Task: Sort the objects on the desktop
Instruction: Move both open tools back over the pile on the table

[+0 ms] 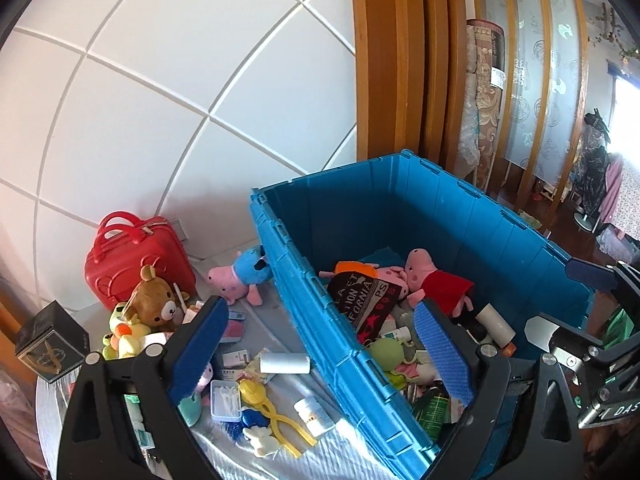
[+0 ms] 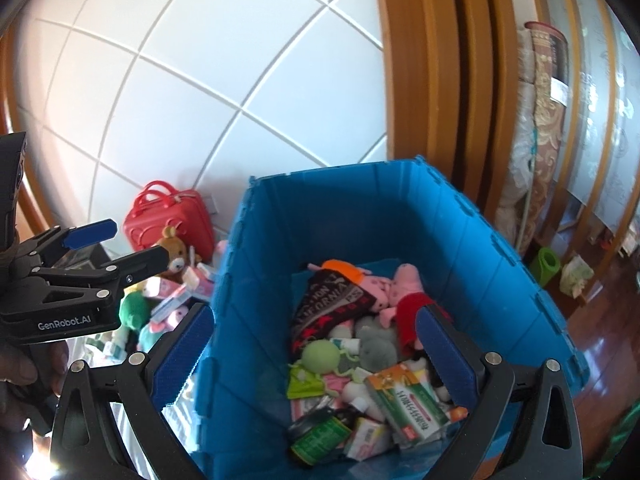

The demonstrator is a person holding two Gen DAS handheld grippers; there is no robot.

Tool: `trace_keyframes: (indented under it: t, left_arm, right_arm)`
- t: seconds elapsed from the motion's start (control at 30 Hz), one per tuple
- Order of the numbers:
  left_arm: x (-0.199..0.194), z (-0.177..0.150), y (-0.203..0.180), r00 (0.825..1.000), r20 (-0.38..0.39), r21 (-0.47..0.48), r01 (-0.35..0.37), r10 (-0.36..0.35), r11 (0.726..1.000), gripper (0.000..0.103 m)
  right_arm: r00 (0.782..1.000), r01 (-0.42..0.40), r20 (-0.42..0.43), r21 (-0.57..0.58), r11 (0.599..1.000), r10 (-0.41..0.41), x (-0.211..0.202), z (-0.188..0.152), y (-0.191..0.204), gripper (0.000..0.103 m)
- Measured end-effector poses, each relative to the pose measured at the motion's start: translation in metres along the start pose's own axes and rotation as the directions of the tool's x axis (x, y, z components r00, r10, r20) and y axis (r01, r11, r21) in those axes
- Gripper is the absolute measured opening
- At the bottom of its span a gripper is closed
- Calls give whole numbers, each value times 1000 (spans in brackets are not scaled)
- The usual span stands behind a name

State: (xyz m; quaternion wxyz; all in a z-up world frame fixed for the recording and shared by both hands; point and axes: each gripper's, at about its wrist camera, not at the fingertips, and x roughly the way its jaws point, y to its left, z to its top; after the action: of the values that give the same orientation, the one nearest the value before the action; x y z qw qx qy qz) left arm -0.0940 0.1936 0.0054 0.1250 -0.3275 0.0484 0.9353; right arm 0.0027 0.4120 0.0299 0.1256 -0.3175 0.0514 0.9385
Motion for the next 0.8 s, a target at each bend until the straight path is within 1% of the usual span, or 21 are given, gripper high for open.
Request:
trace_keyframes:
  t: [0.27, 0.47, 0.8]
  left_arm:
    - [-23, -31, 57, 997, -12, -71, -75, 74, 995, 95]
    - [-33, -55, 103, 993, -32, -122, -117, 114, 986, 95]
    - [-47, -90, 170, 985, -66, -182, -171, 161, 968, 95]
  right_arm:
    - [998, -61, -29, -78, 995, 59, 7, -4, 61, 103]
    - [993, -108, -60, -138, 985, 100, 17, -10, 113, 103]
    - [982, -171, -113, -205, 964, 151, 34, -23, 187, 103]
